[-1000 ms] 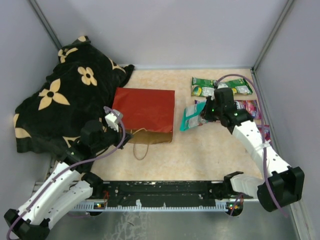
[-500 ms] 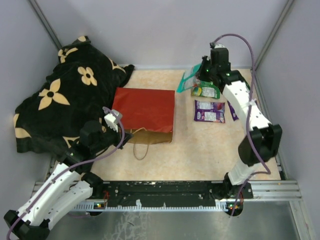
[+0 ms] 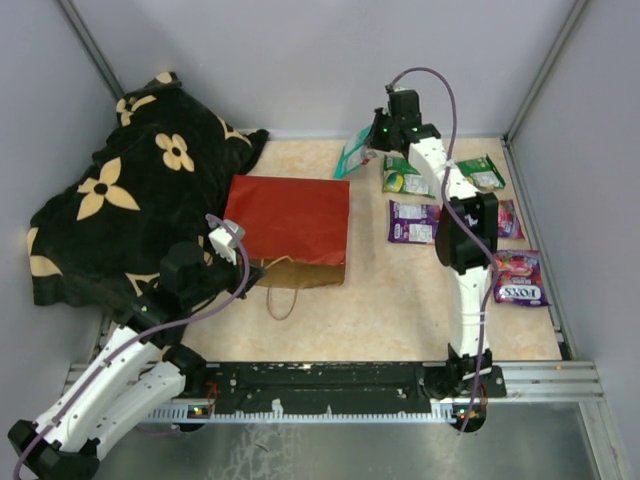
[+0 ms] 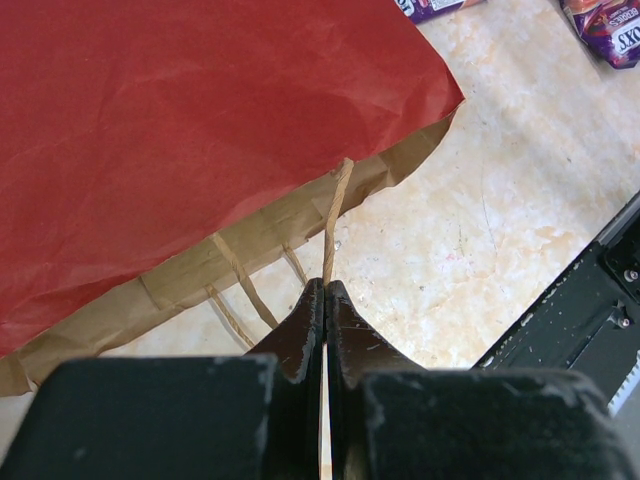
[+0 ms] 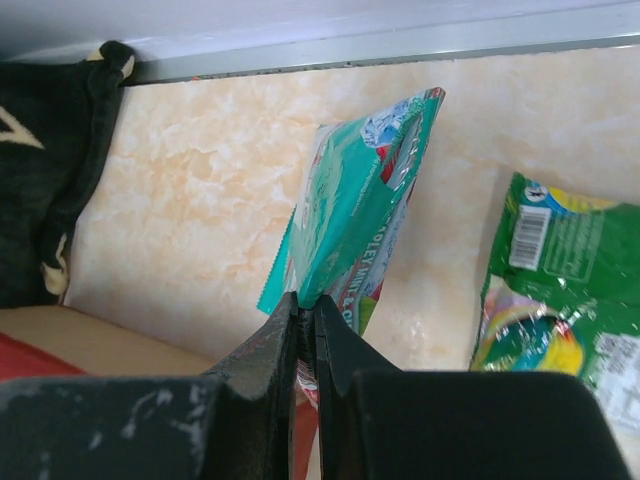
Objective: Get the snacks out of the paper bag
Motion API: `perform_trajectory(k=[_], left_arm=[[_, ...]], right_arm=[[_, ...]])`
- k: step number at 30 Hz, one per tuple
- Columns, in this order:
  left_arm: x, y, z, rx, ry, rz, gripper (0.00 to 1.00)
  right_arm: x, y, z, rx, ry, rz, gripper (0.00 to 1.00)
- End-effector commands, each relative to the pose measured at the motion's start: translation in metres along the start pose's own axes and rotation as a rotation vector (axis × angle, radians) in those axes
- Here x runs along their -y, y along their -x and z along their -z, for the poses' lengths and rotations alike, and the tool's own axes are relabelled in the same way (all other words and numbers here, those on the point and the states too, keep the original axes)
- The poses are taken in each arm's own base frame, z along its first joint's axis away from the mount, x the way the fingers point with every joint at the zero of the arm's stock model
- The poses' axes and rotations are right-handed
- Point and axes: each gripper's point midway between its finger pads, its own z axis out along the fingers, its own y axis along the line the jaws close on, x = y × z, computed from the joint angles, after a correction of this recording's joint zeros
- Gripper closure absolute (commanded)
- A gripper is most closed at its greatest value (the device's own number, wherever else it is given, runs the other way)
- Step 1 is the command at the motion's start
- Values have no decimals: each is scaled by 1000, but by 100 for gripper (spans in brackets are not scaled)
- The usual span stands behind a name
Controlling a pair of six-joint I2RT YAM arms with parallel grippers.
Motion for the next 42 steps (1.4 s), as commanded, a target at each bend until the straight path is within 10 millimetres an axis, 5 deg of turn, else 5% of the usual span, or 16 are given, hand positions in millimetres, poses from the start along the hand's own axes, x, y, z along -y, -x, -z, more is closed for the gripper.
perform_trajectory(k=[1,10,14,20,27,33,34,38,42], left_arm=[[4,-1,-2,2,-25,0,100],[3,-2,-4,-7,-17,2,100],[3,-3,-4,-6,-16,4,100],[3,-2,-4,-4,-17,5,100],[4,-2,-3,-3,-22,4,100],[6,-2,-4,-7,-32,5,100],[6,-3,-4,-9,-34,5,100],[7,-3,-4,-13,-41,5,100],[7,-3,-5,-13,-39,5,100]], right_arm=[[-23,30,-19,91,119,11,100],[-19,-20,-48,12,122,-11,100],[-18,-26,-45,3,128,12,70],[-21,2,-8,55,86,79,37],[-30,16,72,130,51,121,30],[-45,-44,144,167,56,134,21],[-40,-70,150,142,54,116,20],[-49,-122,181,172,176,-27,17],[-76,-169,206,211,353,-193,13]])
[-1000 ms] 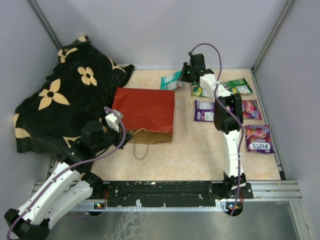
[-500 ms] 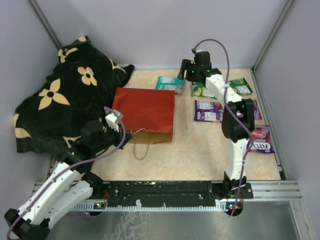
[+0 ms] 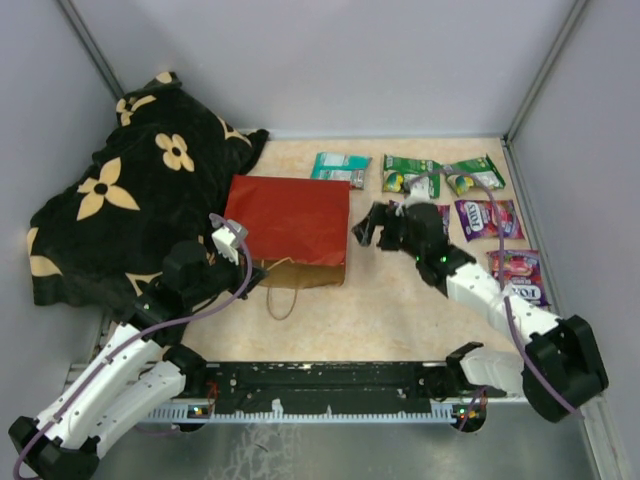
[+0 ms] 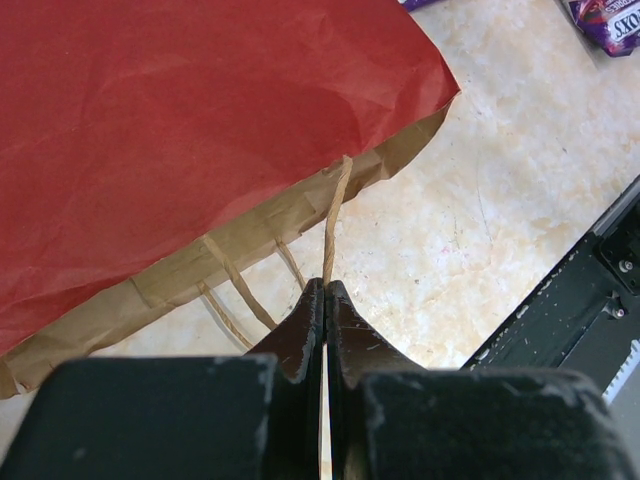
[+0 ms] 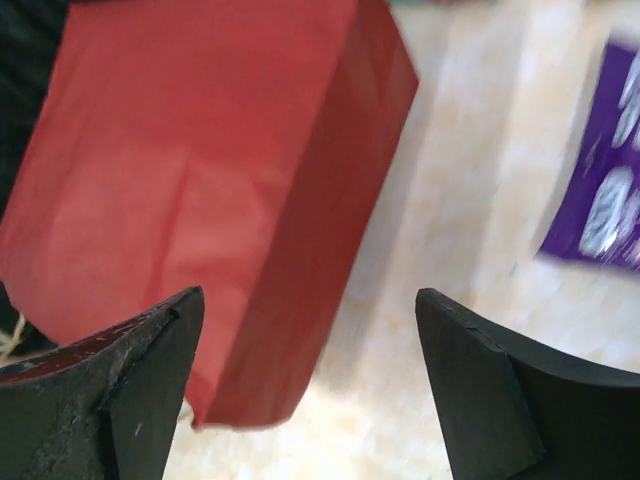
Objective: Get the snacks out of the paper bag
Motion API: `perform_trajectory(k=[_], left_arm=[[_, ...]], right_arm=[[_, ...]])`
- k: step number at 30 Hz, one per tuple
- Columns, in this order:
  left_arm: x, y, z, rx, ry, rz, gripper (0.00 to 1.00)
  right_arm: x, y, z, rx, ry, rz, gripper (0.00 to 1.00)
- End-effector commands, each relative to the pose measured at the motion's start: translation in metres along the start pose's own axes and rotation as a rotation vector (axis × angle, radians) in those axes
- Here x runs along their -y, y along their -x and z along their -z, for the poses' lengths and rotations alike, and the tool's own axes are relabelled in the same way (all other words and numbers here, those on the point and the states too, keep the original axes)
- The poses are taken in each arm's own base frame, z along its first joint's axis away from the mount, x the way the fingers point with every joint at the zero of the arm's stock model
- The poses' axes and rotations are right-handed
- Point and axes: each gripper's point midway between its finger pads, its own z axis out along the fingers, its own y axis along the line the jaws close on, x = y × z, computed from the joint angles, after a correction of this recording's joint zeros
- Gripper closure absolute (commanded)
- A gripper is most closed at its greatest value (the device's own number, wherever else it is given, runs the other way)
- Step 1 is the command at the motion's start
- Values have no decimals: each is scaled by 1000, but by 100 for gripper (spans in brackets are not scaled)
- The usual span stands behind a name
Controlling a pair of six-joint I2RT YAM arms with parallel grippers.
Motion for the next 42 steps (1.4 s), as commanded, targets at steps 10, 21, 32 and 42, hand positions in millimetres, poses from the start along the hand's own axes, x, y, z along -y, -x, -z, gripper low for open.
perform_trajectory(k=[10,21,32,42], left_arm=[[4,1,-1,10,-18,7,100],[3,3,1,22,-10,6,100],[5,5,2,29,-18,0,100],[5,6,3,34,-18,2,100]], right_arm=[[-125,-38,48,237,503,-672,16],[-145,-51,41,464,582,-1263,1],[-175,-100,30,530,443,-1372,1],[-140,-146,7,590,309,-1371,1]])
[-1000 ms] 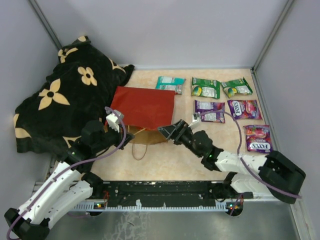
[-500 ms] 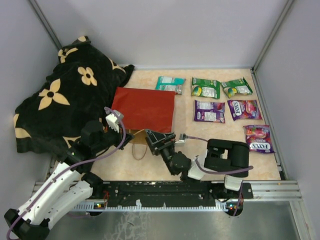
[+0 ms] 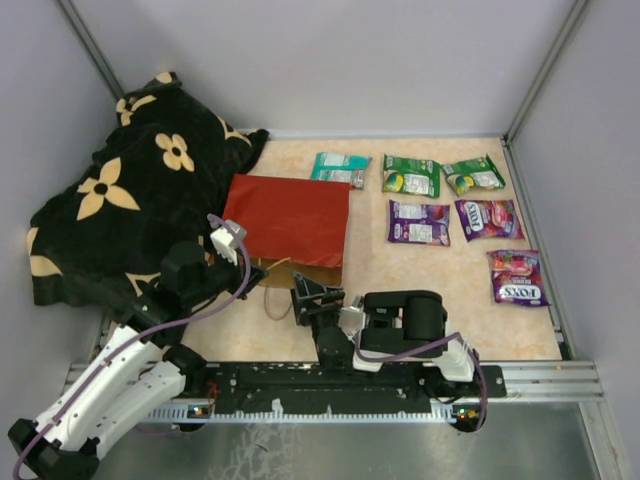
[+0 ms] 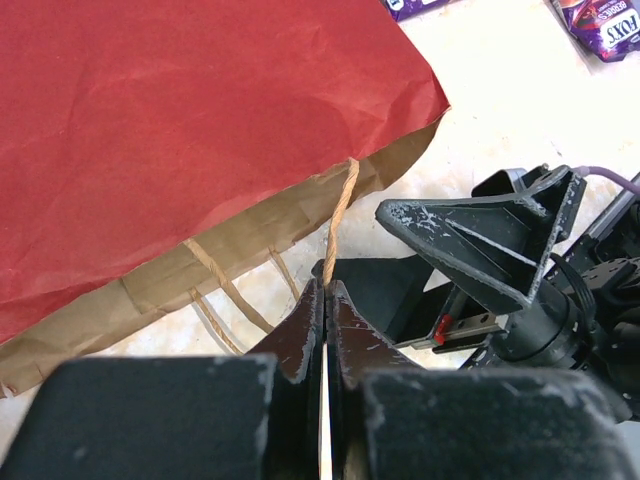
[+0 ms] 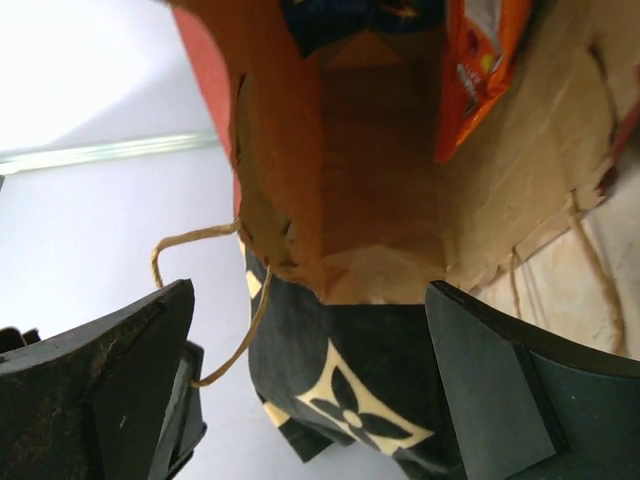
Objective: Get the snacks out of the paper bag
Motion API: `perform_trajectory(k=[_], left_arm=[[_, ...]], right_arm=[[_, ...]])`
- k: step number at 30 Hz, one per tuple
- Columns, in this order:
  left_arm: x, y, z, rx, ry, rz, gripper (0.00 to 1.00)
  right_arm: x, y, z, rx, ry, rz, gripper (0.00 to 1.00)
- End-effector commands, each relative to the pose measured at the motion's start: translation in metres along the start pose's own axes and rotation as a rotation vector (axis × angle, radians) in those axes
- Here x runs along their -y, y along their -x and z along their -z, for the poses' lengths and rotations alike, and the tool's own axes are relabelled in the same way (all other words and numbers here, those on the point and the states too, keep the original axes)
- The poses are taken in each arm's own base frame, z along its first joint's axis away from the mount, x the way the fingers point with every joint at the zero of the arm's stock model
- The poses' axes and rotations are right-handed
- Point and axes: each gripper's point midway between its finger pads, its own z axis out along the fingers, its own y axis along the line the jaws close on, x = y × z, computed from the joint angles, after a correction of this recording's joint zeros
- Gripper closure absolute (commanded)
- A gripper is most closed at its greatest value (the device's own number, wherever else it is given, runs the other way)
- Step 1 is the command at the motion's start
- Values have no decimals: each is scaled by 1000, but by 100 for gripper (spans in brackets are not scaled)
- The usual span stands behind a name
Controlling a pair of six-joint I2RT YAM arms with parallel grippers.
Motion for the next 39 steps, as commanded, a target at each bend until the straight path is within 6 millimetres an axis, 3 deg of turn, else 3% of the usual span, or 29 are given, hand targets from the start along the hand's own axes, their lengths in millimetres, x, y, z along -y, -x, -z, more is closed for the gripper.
perform_trajectory(k=[1,10,17,21,29,39], left_arm=[[3,4,1,24,-10,3,100],[-7,8,5,43,52,16,100],[-8,8,6,47,64,21,100],[-10,7,5,43,70,24,100],[-12,7,4,42,82,26,100],[-12,6,3,33,81,27,100]], right_arm=[[-11,25,-1,139,47,-151,1],[46,19,-31,59,-84,-99,1],[55,28,-62,89,-88,-86,1],[80,23,-70,101,-254,-2,1],[100,22,-80,94,-484,141,5],[113,48,-106,175,-552,112,30]])
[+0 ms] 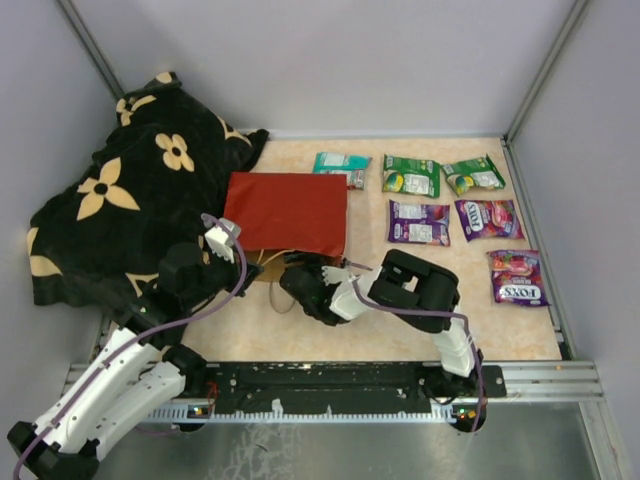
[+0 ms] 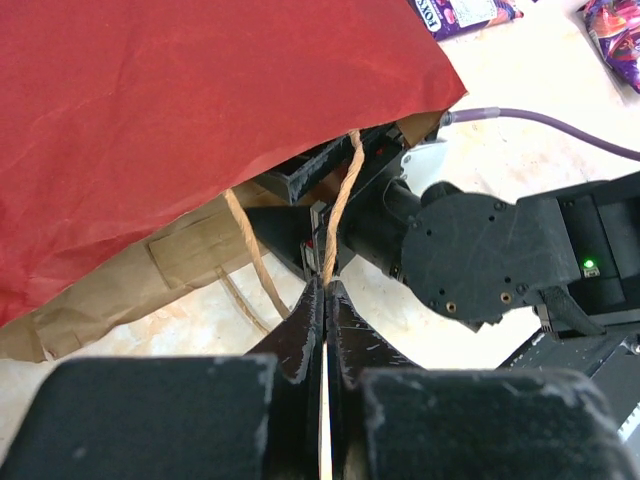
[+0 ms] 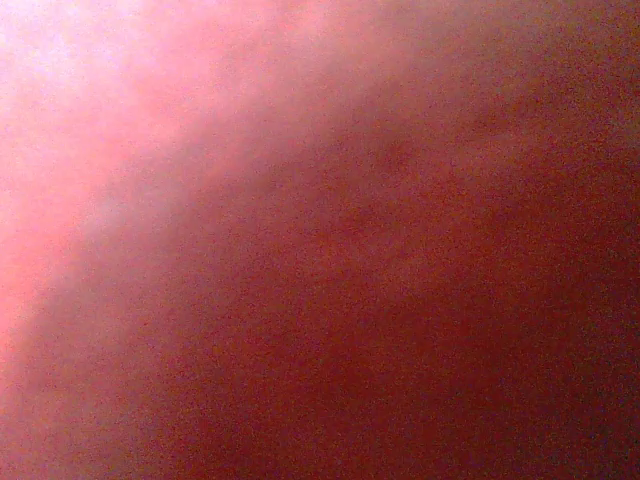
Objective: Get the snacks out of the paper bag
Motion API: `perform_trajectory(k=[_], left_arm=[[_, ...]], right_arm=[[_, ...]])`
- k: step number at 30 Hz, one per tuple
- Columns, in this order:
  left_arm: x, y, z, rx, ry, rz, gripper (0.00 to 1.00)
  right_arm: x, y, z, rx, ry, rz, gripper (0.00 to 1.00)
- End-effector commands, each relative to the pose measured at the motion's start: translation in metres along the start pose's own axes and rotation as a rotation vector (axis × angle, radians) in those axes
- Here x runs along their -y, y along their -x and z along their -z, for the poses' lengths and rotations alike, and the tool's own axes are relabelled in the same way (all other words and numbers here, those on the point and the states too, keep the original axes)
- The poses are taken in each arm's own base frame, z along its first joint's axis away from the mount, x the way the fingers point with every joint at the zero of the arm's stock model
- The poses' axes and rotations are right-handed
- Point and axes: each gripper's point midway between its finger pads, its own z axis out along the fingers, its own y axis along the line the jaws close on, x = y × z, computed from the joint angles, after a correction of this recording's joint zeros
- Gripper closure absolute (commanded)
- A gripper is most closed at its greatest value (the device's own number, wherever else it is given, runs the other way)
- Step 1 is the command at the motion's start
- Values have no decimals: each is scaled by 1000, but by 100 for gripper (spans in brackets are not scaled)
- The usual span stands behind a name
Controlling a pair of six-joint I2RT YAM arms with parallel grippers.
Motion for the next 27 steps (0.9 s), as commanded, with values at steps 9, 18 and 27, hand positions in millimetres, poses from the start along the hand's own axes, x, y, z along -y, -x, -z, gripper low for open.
perform_trajectory(k=[9,18,27], left_arm=[[1,-2,-2,-12,-1,8,100],[1,-4,-3,-22,-6,9,100],[1,-5,-4,-28,-8,7,100]], right_arm=[[34,56,-54,185,-131,-58,53],[25,59,-81,214,-116,-116,75],[5,52,-64,107,-48,-34,100]])
